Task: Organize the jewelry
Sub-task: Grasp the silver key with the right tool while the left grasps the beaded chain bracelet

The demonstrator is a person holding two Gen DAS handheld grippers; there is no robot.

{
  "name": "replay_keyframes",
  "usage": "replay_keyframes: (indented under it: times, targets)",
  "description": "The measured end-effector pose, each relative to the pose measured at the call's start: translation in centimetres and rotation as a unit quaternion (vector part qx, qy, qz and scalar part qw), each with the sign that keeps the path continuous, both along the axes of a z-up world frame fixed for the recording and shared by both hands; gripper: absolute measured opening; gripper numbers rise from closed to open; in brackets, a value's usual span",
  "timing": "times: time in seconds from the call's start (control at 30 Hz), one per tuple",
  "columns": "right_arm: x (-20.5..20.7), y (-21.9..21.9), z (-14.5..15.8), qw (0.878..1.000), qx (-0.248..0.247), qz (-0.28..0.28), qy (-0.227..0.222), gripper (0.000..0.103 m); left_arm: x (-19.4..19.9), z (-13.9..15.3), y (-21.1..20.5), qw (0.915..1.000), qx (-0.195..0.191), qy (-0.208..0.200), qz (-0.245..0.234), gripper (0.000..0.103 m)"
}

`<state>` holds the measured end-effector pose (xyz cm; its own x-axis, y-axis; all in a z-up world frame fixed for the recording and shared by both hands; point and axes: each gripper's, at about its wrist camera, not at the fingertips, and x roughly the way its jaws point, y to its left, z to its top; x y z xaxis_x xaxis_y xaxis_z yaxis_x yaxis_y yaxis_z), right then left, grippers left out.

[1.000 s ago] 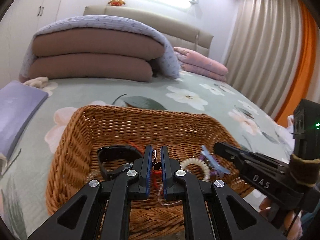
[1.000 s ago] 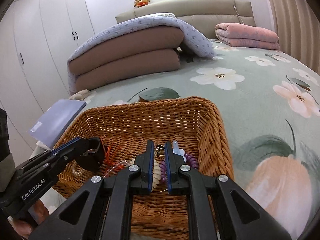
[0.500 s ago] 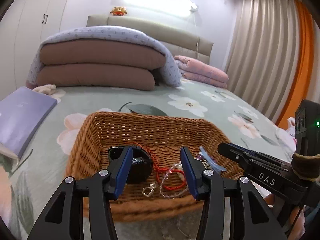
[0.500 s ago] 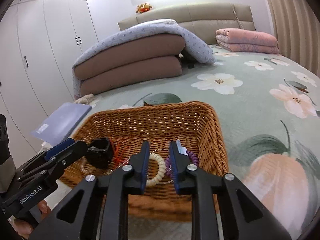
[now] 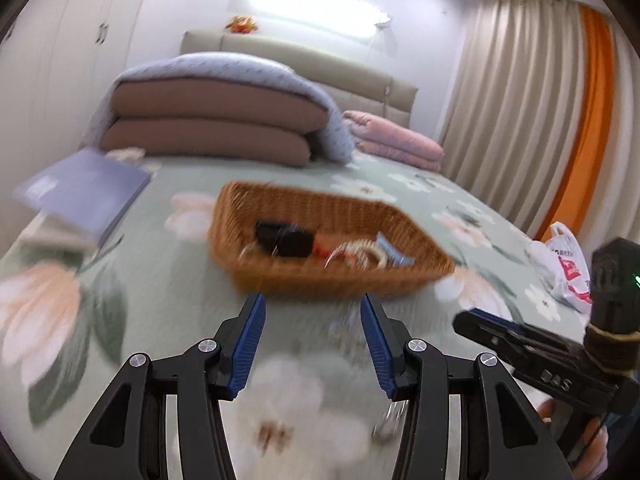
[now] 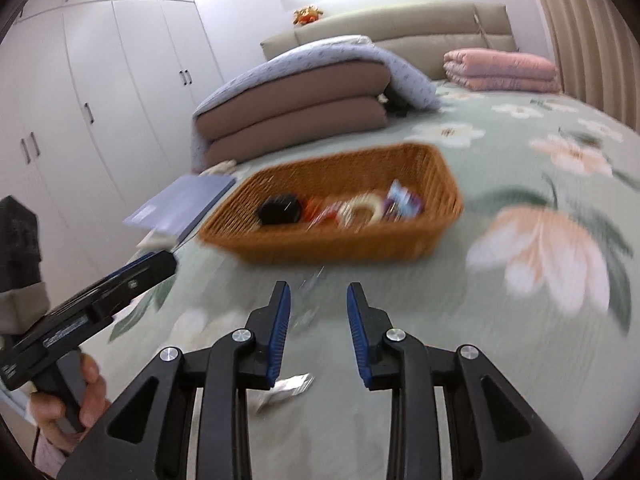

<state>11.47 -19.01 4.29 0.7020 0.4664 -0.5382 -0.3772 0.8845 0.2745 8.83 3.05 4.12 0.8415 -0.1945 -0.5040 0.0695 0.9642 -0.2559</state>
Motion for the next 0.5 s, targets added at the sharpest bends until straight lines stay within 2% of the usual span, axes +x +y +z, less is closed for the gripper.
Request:
replay_keyframes:
  times: [0.17,0.33,0.5]
  targets:
    - [-3.8,2.2,-2.9,0.999,0.01,0.014,0.045,0.032,-1.2,-2.4,1.5,0.9994,-0.02,0.02,0.018,0.051]
    - [-4.3,4.6,-4.6,0.997,-0.017,0.015,0.069,0.032,-0.7,-3.7,2.6,0.9986,-0.033,0.027,0.03,0.051]
    - [-3.9,6.4,-5.7,0.995,-0.053,-0.015,0.084,0.032,-0.3,-4.1,3.0,0.9982,-0.045,0.029,0.026,0.051]
